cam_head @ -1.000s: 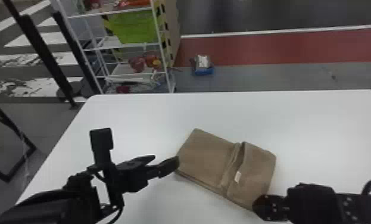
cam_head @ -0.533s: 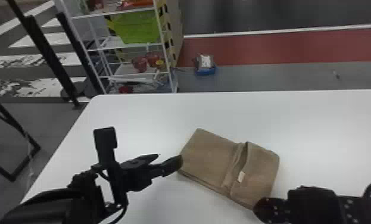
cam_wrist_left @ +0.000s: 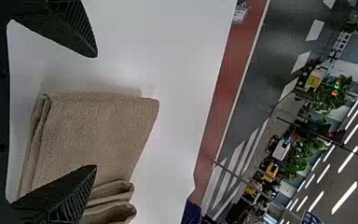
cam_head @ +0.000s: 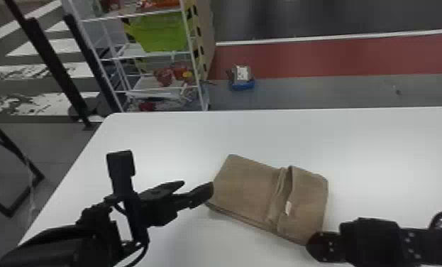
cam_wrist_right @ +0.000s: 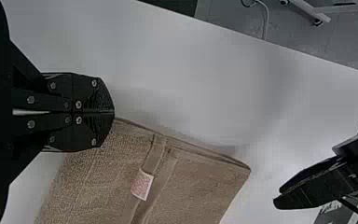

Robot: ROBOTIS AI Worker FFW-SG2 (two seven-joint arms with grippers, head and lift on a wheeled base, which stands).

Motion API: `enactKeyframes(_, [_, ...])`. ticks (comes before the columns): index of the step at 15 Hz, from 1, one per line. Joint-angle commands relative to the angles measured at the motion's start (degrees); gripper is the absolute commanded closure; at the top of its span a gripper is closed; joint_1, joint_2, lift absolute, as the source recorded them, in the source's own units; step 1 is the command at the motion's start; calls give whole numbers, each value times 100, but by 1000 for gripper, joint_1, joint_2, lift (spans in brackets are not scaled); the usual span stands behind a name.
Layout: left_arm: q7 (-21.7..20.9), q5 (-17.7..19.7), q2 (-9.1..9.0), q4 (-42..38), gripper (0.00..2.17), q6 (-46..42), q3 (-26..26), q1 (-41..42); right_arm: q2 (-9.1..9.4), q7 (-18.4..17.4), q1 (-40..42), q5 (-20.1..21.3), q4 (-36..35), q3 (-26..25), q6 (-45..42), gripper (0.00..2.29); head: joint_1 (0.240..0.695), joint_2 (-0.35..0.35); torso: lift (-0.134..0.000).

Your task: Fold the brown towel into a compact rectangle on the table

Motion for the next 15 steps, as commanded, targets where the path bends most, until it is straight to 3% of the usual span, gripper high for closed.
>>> enactKeyframes(1, [158, 13, -15, 95, 22, -539, -89, 30, -14, 80, -179, 57, 151, -41, 6, 2105, 695, 173, -134])
enactKeyframes(4, [466, 109, -15, 306, 26, -1998, -256, 197, -6, 80, -443, 136, 405, -120, 6, 2105, 695, 158, -134])
enactKeyframes(6, [633, 136, -15, 377, 29, -2507, -317, 285, -6, 80, -619, 171, 546, -199, 6, 2105, 695, 149, -134])
enactKeyframes(15, [651, 153, -15, 412, 29, -2507, -432, 311, 109, 80, -1594, 435, 1680, -603, 23, 2105, 695, 72, -134])
